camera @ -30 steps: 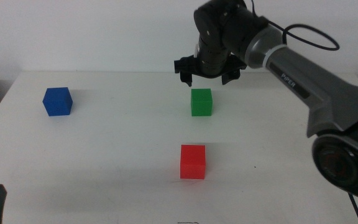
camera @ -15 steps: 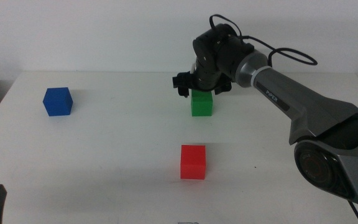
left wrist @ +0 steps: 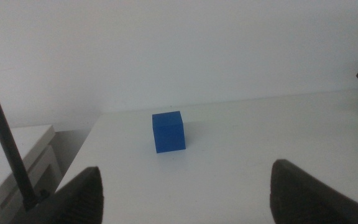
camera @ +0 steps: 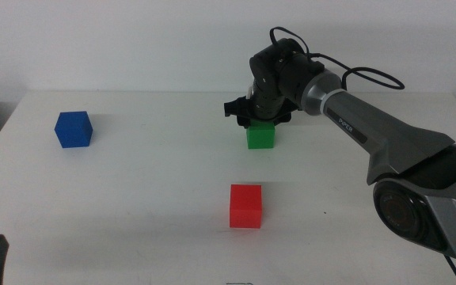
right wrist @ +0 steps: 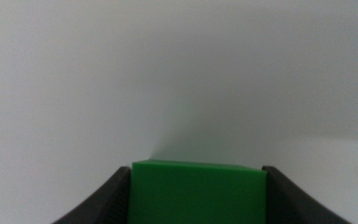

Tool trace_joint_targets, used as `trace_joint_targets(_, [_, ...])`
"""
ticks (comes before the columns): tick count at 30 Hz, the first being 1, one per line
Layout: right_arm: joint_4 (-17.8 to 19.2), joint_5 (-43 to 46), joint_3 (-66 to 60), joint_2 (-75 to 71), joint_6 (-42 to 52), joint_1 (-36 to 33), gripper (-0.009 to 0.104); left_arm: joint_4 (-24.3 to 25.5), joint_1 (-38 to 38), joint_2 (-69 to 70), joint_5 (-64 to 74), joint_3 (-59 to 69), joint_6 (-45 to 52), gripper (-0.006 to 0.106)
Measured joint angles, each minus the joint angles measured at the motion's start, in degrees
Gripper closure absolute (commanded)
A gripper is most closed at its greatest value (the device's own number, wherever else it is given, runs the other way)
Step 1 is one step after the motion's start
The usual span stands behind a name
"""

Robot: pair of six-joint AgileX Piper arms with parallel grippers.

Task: Stack red cubes first, then green, then blue cubes in a specific spot.

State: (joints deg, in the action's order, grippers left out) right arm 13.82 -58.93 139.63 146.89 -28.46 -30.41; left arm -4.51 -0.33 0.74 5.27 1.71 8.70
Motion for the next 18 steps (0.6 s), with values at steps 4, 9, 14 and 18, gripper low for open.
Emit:
trace_joint_targets(4, [0.67, -3.19, -0.46, -2.17, -0.26, -1.13, 0.096, 0.00, 0.00, 0.00, 0.00, 0.00, 0.00, 0.011])
trace_joint_targets(9, [4.11, -5.93, -7.68, -12.09, -2.46, -4.97, 0.096, 0.00, 0.00, 0.00, 0.00, 0.00, 0.00, 0.011])
trace_joint_targets(14, [7.26, -3.05, -22.04, -24.90, -8.25, -10.43, 0.096, 0.00, 0.00, 0.00, 0.00, 0.00, 0.00, 0.011])
trace_joint_targets(18, [10.35, 0.33, -34.94, -32.13, -16.64, -13.69, 0.096, 0.00, 0.00, 0.00, 0.00, 0.00, 0.00, 0.011])
